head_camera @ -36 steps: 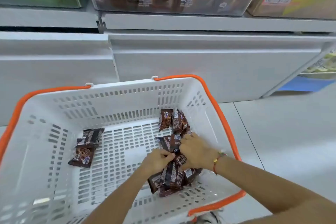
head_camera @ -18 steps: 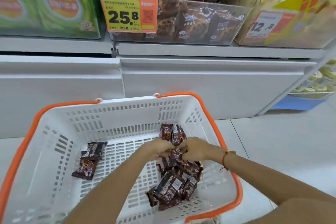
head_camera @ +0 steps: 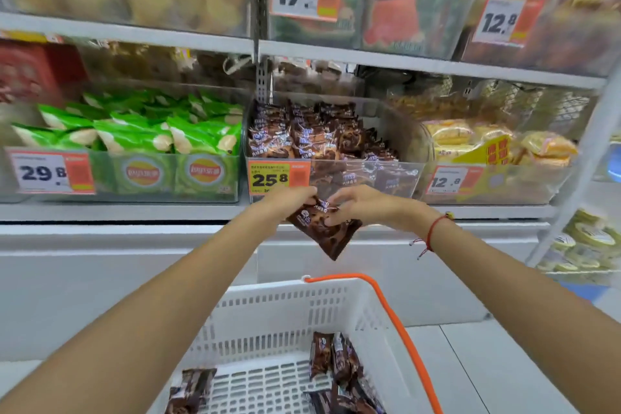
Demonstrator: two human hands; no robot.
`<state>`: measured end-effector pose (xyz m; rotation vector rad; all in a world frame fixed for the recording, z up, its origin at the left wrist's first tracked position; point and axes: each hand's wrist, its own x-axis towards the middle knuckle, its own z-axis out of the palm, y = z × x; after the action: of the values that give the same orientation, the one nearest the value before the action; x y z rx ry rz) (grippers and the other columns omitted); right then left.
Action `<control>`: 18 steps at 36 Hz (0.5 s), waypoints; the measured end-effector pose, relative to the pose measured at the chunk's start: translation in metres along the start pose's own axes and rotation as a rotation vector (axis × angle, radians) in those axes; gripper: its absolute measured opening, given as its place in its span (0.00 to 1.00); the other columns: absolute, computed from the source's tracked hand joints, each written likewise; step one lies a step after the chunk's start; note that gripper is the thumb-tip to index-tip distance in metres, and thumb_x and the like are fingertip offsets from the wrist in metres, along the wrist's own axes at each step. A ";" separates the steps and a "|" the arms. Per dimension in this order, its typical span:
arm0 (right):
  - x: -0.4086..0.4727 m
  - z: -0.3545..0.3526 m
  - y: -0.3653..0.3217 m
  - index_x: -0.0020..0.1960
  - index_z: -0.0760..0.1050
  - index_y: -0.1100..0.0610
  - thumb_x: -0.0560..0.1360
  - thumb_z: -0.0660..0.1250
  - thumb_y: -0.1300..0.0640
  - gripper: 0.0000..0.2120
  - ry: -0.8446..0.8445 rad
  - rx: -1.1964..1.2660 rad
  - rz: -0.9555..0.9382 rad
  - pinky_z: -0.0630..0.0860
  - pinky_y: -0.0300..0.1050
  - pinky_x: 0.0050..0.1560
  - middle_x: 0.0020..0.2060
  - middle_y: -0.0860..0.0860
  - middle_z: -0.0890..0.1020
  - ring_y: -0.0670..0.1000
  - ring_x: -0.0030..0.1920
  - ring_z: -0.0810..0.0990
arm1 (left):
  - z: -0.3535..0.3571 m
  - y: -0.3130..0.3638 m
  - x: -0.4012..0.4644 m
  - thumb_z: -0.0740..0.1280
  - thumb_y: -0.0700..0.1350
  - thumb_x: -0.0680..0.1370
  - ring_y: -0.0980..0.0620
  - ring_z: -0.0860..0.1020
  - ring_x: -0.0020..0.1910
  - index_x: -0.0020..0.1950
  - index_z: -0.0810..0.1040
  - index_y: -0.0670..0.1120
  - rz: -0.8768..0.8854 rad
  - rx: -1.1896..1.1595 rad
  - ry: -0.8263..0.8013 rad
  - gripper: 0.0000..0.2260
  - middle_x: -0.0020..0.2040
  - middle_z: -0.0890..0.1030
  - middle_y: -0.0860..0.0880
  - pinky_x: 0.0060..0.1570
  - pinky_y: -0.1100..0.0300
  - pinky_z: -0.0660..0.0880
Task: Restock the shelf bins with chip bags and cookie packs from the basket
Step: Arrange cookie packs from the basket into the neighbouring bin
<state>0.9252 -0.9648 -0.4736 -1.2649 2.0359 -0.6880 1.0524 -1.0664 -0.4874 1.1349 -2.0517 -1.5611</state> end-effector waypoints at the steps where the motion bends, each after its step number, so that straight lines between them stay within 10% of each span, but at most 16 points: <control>1: 0.001 -0.005 -0.007 0.58 0.75 0.52 0.73 0.72 0.57 0.15 0.019 0.056 -0.022 0.74 0.39 0.46 0.56 0.53 0.79 0.49 0.53 0.79 | -0.006 0.006 -0.002 0.64 0.54 0.79 0.53 0.74 0.46 0.62 0.78 0.42 0.038 -0.017 0.034 0.19 0.56 0.78 0.49 0.42 0.62 0.68; 6: 0.000 -0.020 -0.022 0.60 0.77 0.53 0.75 0.70 0.56 0.14 0.057 0.260 -0.066 0.77 0.43 0.54 0.55 0.51 0.82 0.50 0.55 0.80 | -0.033 0.027 -0.014 0.69 0.58 0.75 0.56 0.76 0.49 0.57 0.81 0.44 0.152 -0.001 0.060 0.20 0.54 0.80 0.53 0.41 0.70 0.70; 10: -0.002 -0.025 -0.022 0.56 0.80 0.51 0.73 0.72 0.54 0.12 0.145 0.347 -0.068 0.75 0.49 0.61 0.57 0.47 0.79 0.50 0.58 0.79 | -0.044 0.030 -0.017 0.72 0.54 0.73 0.57 0.71 0.56 0.63 0.78 0.45 0.208 0.064 -0.013 0.22 0.59 0.75 0.54 0.60 0.64 0.67; 18: 0.000 -0.029 -0.023 0.53 0.80 0.43 0.66 0.78 0.52 0.16 0.279 0.298 -0.176 0.77 0.49 0.59 0.54 0.51 0.82 0.51 0.54 0.82 | -0.040 0.030 -0.006 0.73 0.45 0.74 0.59 0.79 0.43 0.56 0.79 0.47 0.356 -0.105 0.042 0.12 0.49 0.83 0.48 0.34 0.72 0.71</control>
<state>0.9168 -0.9713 -0.4376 -1.2334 1.9543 -1.2608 1.0706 -1.0858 -0.4451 0.7104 -1.9849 -1.4341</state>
